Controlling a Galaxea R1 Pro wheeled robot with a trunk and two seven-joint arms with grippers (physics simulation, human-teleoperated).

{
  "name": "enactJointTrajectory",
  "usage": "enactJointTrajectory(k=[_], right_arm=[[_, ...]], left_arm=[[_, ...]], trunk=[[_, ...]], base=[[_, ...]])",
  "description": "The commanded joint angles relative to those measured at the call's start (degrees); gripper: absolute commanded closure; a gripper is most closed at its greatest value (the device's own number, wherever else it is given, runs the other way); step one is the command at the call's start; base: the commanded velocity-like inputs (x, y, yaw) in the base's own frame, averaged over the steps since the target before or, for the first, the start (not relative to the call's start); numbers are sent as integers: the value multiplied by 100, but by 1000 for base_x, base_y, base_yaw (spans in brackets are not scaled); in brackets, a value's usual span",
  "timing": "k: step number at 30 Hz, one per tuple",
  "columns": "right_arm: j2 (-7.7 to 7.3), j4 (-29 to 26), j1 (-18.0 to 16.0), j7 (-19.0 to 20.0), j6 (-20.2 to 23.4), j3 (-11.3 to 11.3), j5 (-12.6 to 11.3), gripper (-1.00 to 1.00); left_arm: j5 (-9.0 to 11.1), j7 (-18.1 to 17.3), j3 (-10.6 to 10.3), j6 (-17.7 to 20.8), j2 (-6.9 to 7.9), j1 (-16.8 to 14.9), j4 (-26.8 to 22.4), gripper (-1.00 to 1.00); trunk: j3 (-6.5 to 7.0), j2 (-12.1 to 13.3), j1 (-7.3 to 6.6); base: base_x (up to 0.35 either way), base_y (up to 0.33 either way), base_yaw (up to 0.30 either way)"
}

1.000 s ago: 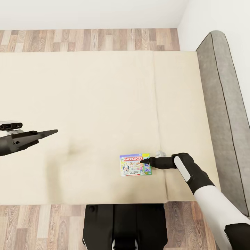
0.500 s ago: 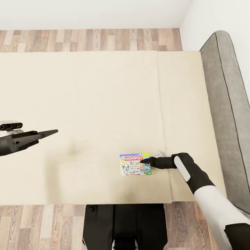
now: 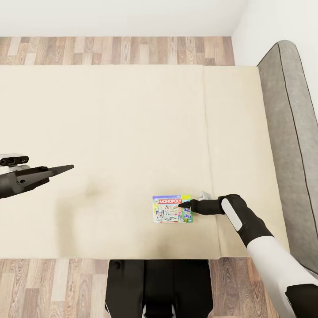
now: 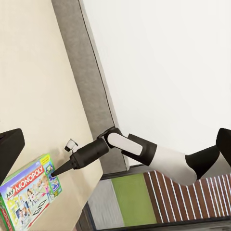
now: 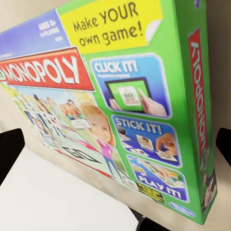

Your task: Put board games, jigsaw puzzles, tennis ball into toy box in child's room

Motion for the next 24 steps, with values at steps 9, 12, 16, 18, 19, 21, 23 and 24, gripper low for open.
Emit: enactJointTrajectory(k=[9, 12, 16, 18, 19, 21, 23, 24], right_arm=[[-6, -3, -2, 37, 9, 17, 33, -100], [-6, -3, -2, 37, 9, 18, 33, -100], [-6, -3, -2, 37, 9, 16, 33, -100], [-8, -3, -2, 41, 9, 16, 33, -100], [-7, -3, -2, 42, 9, 15, 33, -100], [-7, -3, -2, 44, 9, 15, 33, -100], [-8, -3, -2, 45, 9, 12, 33, -100], [-8, -3, -2, 45, 9, 12, 33, -100]], left_arm=[[-5, -21, -4, 61, -2, -2, -1, -100], [-5, -17, -8, 61, -4, -2, -1, -100], [-5, -13, -15, 61, -7, -2, -1, -100], [-5, -13, -12, 61, -7, -2, -1, -100], [-5, -13, -13, 61, -7, -2, -1, -100], [-5, -13, -13, 61, -4, -2, -1, -100], [-5, -12, -11, 61, -1, -2, -1, -100], [-5, -12, -11, 61, -1, -2, -1, -100]], trunk=[[-6, -9, 3], [-6, -9, 3], [-11, -9, 3], [-16, -9, 3], [-20, -9, 3], [-25, -9, 3], [-29, -9, 3], [-29, -9, 3]], base=[[0, 0, 12], [0, 0, 55], [0, 0, 109], [0, 0, 147], [0, 0, 135], [0, 0, 84], [0, 0, 43], [0, 0, 31]])
